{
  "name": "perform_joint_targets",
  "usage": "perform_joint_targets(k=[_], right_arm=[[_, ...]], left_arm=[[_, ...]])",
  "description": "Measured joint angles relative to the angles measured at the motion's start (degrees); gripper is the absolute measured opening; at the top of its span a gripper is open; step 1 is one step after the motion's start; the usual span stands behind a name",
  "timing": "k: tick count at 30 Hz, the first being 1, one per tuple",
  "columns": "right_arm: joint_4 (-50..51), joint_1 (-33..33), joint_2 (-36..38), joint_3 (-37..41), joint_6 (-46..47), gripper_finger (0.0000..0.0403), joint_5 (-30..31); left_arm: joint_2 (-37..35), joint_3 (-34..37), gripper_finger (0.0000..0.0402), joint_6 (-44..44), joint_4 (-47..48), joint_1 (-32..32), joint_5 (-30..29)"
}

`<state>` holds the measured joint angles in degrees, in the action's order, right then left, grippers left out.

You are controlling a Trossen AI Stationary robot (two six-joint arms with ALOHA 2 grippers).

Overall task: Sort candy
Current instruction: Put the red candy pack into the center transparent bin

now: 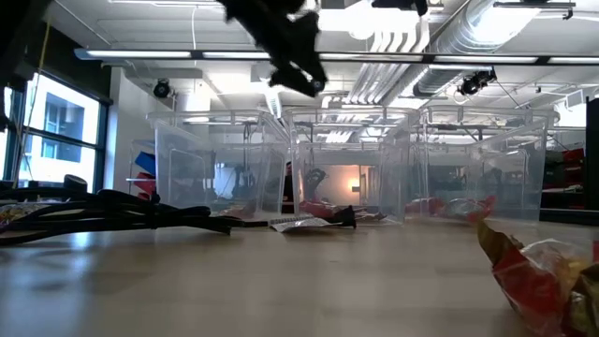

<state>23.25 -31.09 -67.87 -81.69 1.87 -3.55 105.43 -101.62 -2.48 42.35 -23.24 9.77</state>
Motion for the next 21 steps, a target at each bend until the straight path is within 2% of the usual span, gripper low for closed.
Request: perform_joint_targets(k=[4, 9, 12, 16, 18, 21], right_arm=[[1.77, -0.02, -0.88, 0.00, -1.05, 0.0215, 0.00], [2.88, -0.02, -2.69, 0.00, -2.47, 0.0215, -0.04], [3.32, -0.02, -4.15, 0.00, -2.58, 0.0215, -0.09], [3.38, -0.04, -5.93, 0.00, -2.77, 0.0215, -1.55], [3.53, -0.04, -6.67, 0.00, -3.30, 0.0215, -2.10], [3.50, -0.04, -7.20, 0.00, -3.41, 0.0215, -3.11]], left_arm=[[-12.12, 7.36, 0.0225, -4.55, 4.01, 0.07, -8.89], [-26.78, 19.71, 0.0225, -19.54, 15.13, 1.42, -22.73], [-33.06, 24.84, 0.0225, -30.65, 27.29, 2.41, -23.83], [-37.32, 30.95, 0.0225, -41.72, 40.13, 4.98, -23.85], [-38.16, 34.37, 0.0225, -46.01, 43.95, 5.68, -21.89], [-38.06, 40.87, 0.0225, -48.86, 42.97, 6.15, -16.93]])
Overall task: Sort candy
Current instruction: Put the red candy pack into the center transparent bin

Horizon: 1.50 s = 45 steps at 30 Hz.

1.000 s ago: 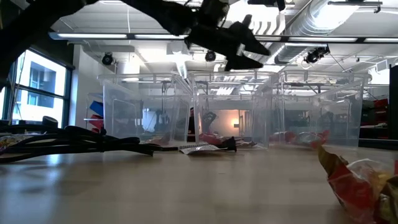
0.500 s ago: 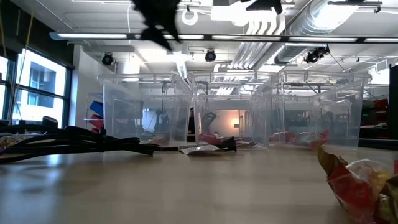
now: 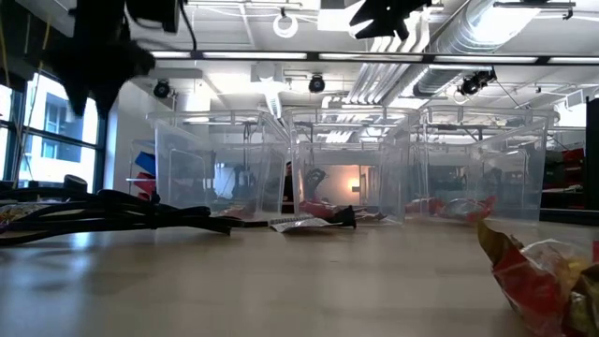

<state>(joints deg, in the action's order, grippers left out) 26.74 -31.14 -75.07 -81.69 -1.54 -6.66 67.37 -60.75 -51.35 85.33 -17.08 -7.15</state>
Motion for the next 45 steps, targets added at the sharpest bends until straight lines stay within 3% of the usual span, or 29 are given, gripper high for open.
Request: perform_joint_targets(k=[3, 9, 17, 35, 39, 43, 45], right_arm=[[-0.06, 0.00, 0.00, 0.00, 0.00, 0.0215, -0.74], [0.13, 0.03, 0.15, 0.00, 0.13, 0.0215, -0.76], [0.42, 0.04, 0.16, 0.00, 1.51, 0.0215, -1.00], [0.61, 0.04, 0.16, 0.02, 1.09, 0.0215, -1.50], [0.75, 0.04, 0.16, 0.02, 1.09, 0.0215, -1.50], [0.90, 0.04, 0.16, 0.02, 1.09, 0.0215, -1.50], [0.93, 0.04, 0.17, 0.02, 1.09, 0.0215, -1.50]], left_arm=[[0.74, 6.67, 0.0225, 0.84, -5.55, 0.90, 5.17], [3.16, 16.07, 0.0225, -1.13, -7.64, 1.54, 6.64], [4.94, 16.81, 0.0218, -2.01, -16.89, 1.82, 6.00], [9.88, 25.44, 0.0211, -4.56, -27.01, 1.84, 9.33], [9.89, 25.46, 0.0159, -3.85, -26.96, 1.84, 9.90], [9.71, 25.46, 0.0046, -1.90, -27.25, 1.88, 10.76], [8.85, 25.30, 0.0014, -1.11, -27.14, 1.88, 10.82]])
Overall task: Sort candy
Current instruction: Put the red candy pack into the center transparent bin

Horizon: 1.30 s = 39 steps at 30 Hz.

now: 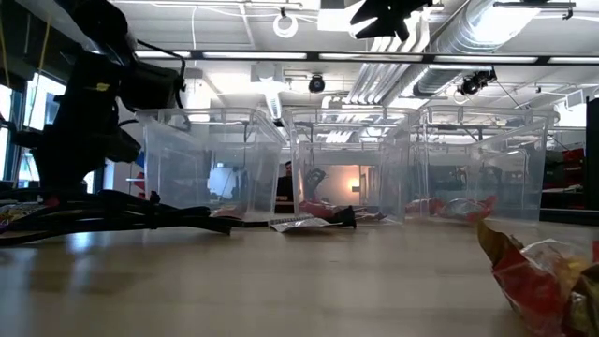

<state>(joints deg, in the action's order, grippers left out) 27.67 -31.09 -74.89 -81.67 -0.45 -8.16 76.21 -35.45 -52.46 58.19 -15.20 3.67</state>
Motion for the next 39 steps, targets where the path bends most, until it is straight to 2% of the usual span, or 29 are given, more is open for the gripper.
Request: perform_joint_targets(k=[5, 9, 13, 16, 18, 20, 25, 28, 31, 34, 39], right_arm=[[0.54, 0.00, 0.00, 0.00, 0.00, 0.0215, 0.00], [0.56, 0.00, 0.00, 0.00, 0.00, 0.0215, 0.00], [0.56, 0.00, 0.00, 0.00, 0.00, 0.0215, 0.00], [0.52, 0.00, 0.00, 0.00, 0.00, 0.0215, 0.00], [0.25, 0.00, 0.00, 0.00, 0.00, 0.0215, 0.00], [-0.66, 0.00, 0.04, 0.00, -0.02, 0.0215, 0.00], [-3.10, -0.02, 0.49, 0.00, -0.02, 0.0215, 0.02], [-3.20, -0.04, 0.78, 0.00, 0.18, 0.0215, -0.54], [-3.07, -0.04, 0.79, 0.00, 0.52, 0.0215, -1.56], [-3.02, -0.04, 0.87, 0.00, 0.51, 0.0215, -1.62], [-2.02, 0.00, 0.87, 0.00, 0.61, 0.0215, -1.79]], left_arm=[[-4.53, -4.30, 0.0004, 0.23, 5.96, 0.00, 0.15], [-10.10, -11.53, 0.0001, -1.13, 14.02, 0.00, -1.18], [-14.90, -20.77, 0.0001, -5.22, 22.61, -0.24, -10.58], [-16.68, -27.60, 0.0000, -6.22, 23.04, -1.24, -17.16], [-16.77, -31.53, 0.0000, -3.46, 18.92, -2.08, -20.46], [-15.82, -33.96, 0.0000, 3.35, 9.11, -3.10, -20.65], [-7.61, -35.27, 0.0000, 18.65, -21.78, -4.77, -11.37], [0.50, -35.27, 0.0000, 22.51, -37.52, -4.68, -4.87], [8.48, -35.22, 0.0000, 23.57, -49.42, -4.50, 1.28], [14.74, -35.20, 0.0002, 22.89, -54.57, -4.50, 4.79], [19.99, -35.07, 0.0039, 24.03, -49.98, -4.12, 5.13]])
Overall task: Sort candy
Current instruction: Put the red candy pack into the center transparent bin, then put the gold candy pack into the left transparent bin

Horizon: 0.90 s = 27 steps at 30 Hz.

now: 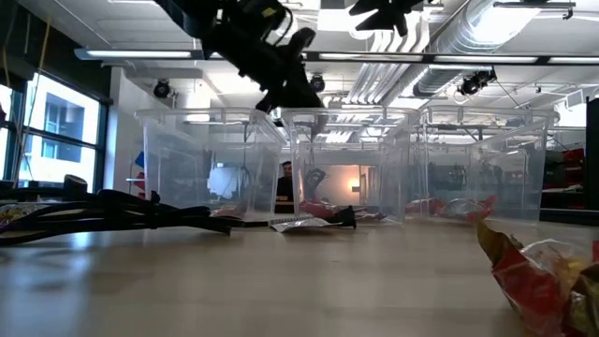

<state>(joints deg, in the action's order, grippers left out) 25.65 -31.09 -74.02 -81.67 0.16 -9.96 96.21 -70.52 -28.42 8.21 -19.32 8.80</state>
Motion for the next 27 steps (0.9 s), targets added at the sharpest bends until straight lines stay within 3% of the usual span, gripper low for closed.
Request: perform_joint_targets(k=[11, 16, 19, 21, 24, 27], right_arm=[[0.20, -0.04, 0.00, 0.00, -0.15, 0.0215, 0.02], [0.26, -0.04, 0.00, 0.00, -0.82, 0.0215, 0.04], [0.26, -0.04, 0.00, 0.00, -1.95, 0.0215, 0.04], [0.32, -0.04, 0.00, 0.00, -1.97, 0.0215, 0.04], [1.47, -0.04, 0.00, 0.00, -1.73, 0.0215, 0.04], [2.59, -0.04, 0.00, 0.00, -1.71, 0.0215, 0.05]], left_arm=[[-5.13, -0.07, 0.0176, 0.20, -7.00, 0.93, 2.09], [-14.25, -0.09, 0.0201, -1.76, 1.66, 0.98, 8.30], [-21.71, -0.13, 0.0201, -2.42, 14.42, 2.53, 8.76], [-26.87, -0.13, 0.0201, -3.72, 26.92, 5.55, 5.24], [-33.15, 0.72, 0.0201, -9.10, 44.54, 13.47, -7.22], [-37.69, 3.30, 0.0200, -18.28, 55.20, 21.71, -17.30]])
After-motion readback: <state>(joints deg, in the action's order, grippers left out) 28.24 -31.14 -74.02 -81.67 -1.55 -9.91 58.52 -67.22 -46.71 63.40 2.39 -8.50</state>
